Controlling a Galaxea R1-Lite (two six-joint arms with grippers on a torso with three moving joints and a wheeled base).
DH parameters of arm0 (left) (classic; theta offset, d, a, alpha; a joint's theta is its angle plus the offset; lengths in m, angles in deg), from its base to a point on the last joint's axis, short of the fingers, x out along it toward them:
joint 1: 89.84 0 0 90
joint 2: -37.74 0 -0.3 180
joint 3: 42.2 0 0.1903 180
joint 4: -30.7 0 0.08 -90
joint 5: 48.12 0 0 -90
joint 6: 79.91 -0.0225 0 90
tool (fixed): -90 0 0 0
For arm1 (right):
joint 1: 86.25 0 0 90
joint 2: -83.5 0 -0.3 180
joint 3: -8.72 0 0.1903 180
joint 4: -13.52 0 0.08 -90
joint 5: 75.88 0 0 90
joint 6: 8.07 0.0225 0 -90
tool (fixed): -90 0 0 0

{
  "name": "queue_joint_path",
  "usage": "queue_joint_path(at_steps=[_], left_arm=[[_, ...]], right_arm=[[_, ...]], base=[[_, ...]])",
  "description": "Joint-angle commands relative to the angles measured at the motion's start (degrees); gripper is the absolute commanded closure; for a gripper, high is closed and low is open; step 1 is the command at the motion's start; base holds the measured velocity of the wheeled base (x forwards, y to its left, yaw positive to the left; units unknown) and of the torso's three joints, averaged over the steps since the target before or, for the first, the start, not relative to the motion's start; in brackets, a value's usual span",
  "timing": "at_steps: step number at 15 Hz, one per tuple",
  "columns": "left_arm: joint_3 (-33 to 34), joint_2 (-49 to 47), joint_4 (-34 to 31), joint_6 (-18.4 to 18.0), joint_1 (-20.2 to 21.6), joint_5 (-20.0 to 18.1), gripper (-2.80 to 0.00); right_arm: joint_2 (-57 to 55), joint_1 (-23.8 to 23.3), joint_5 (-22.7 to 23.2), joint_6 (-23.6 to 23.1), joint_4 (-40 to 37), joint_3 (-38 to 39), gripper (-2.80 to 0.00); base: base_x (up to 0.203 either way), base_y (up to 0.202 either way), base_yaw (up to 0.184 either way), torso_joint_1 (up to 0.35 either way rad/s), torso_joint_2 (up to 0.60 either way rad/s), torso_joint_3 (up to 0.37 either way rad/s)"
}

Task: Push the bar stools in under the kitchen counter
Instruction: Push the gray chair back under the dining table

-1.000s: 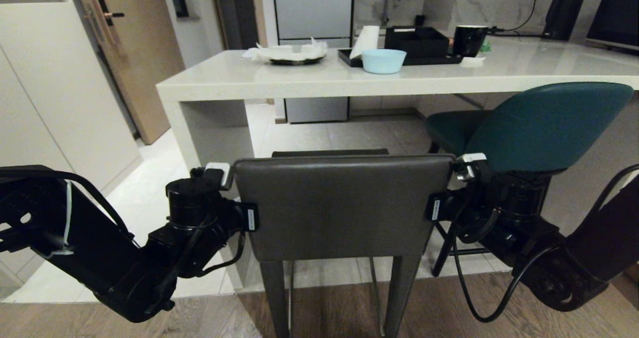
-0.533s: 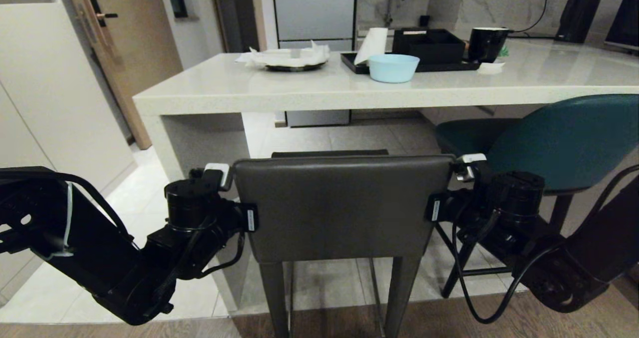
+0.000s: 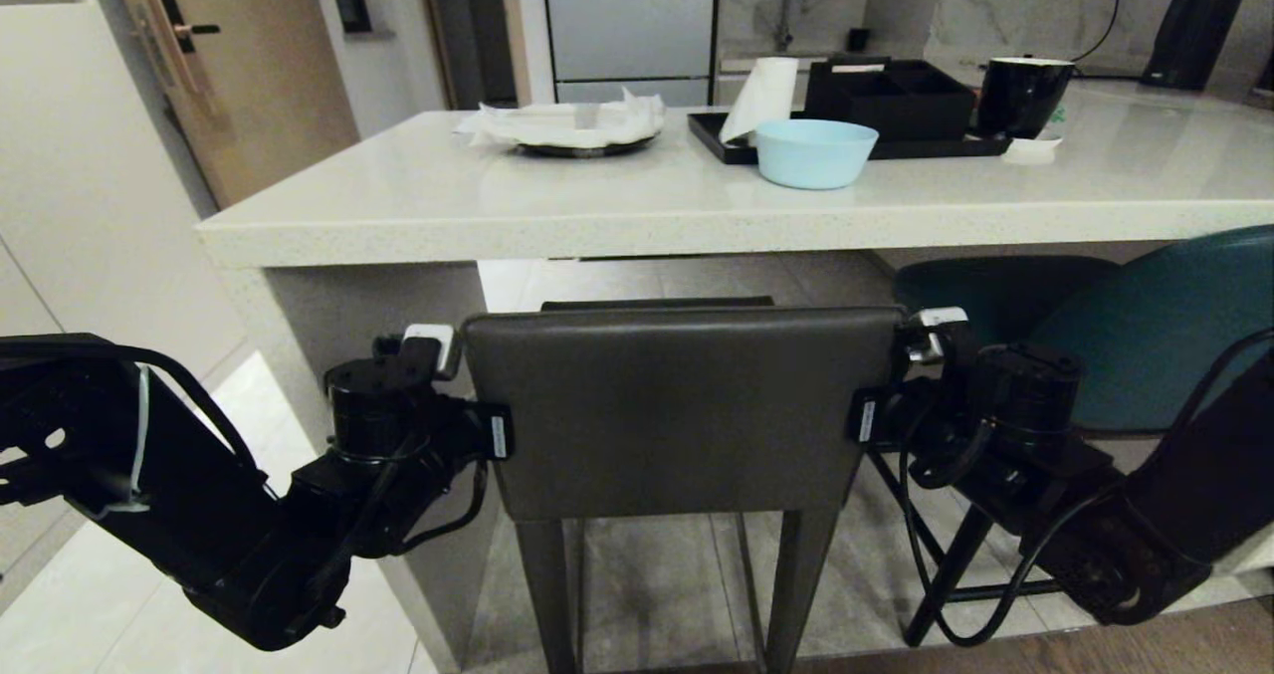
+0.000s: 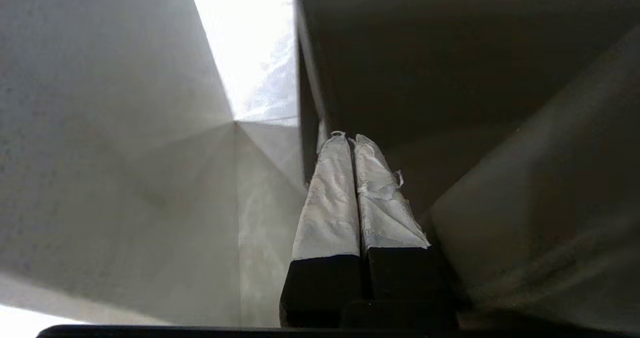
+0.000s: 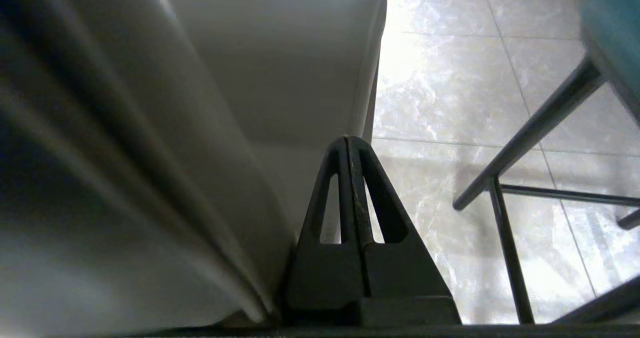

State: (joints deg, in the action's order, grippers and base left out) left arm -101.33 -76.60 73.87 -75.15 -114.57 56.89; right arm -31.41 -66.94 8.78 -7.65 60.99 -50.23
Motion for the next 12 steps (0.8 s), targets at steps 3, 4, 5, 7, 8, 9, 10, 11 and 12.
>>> queue_joint_path(at_steps=[3,4,5,7,8,9,10,11,12], left_arm=[[2.3,0.7,1.5,0.2,-0.8,2.4,0.00],[3.8,1.4,2.7,0.3,-1.0,2.5,0.00],[5.6,2.0,5.6,0.3,-1.1,2.5,0.00],[9.9,4.2,12.7,0.0,-1.1,2.5,0.00],[11.7,6.2,14.4,-0.4,-1.1,2.5,0.00],[13.4,8.5,15.1,-0.6,-0.9,2.7,0.00],[15.4,11.5,15.4,-0.5,-0.8,3.2,0.00],[17.3,14.8,15.5,-0.4,-0.8,3.5,0.00],[19.4,18.7,15.5,-0.4,-0.7,3.7,0.00]], right_arm=[[0.7,0.0,-1.8,0.1,0.6,0.7,0.00],[1.7,0.0,-2.0,0.2,0.6,1.0,0.00],[3.2,0.0,-2.0,0.2,0.7,1.6,0.00],[7.8,0.0,-2.4,0.2,0.7,3.5,0.00],[10.3,0.0,-3.1,0.2,0.7,5.0,0.00],[13.1,0.0,-4.0,0.3,0.7,7.3,0.00],[16.1,0.0,-4.9,0.5,0.7,10.0,0.00],[19.2,0.0,-5.7,1.1,0.8,12.7,0.00],[22.9,0.0,-6.5,1.8,0.7,15.2,0.00]], base=[[0.000,0.000,0.000,0.000,0.00,0.000],[0.000,0.000,0.000,0.000,0.00,0.000],[0.000,0.000,0.000,0.000,0.00,0.000],[0.000,0.000,0.000,0.000,0.00,0.000],[0.000,0.000,0.000,0.000,0.00,0.000],[0.000,0.000,0.000,0.000,0.00,0.000],[0.000,0.000,0.000,0.000,0.00,0.000],[0.000,0.000,0.000,0.000,0.00,0.000],[0.000,0.000,0.000,0.000,0.00,0.000]])
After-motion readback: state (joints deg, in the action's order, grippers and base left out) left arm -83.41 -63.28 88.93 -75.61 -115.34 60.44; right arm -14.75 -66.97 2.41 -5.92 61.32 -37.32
